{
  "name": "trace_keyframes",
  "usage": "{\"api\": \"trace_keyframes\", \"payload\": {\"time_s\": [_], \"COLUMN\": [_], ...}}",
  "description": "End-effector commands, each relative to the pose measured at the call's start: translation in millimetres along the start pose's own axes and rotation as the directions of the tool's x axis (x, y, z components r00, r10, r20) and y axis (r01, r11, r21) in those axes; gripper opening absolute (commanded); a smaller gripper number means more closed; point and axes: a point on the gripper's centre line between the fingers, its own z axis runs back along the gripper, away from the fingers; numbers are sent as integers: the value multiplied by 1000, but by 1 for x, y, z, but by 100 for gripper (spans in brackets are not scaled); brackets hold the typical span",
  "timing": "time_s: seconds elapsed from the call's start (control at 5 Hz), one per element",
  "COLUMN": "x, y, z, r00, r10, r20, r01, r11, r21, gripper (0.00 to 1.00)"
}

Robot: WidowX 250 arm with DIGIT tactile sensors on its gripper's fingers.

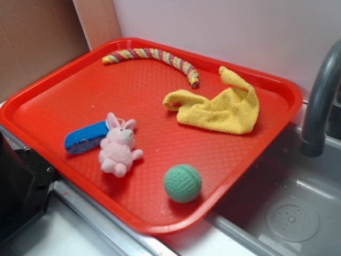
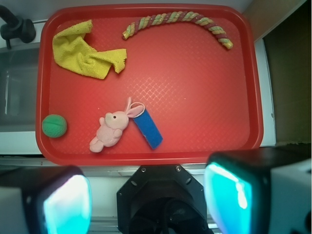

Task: Grab the green ball.

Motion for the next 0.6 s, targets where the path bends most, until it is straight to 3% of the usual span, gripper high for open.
{"api": "trace_keyframes", "payload": {"time_s": [0.0,0.2,0.4], "x": [0,46,84], "y": [0,-30,-71], "z": [0,-30,-60], "r00": [1000,967,878], "r10": [0,-248,-479], "r20": [0,-64,-3], "r01": [0,249,478], "r11": [1000,968,877], "r21": [0,4,-54], "gripper": [100,100,100]}}
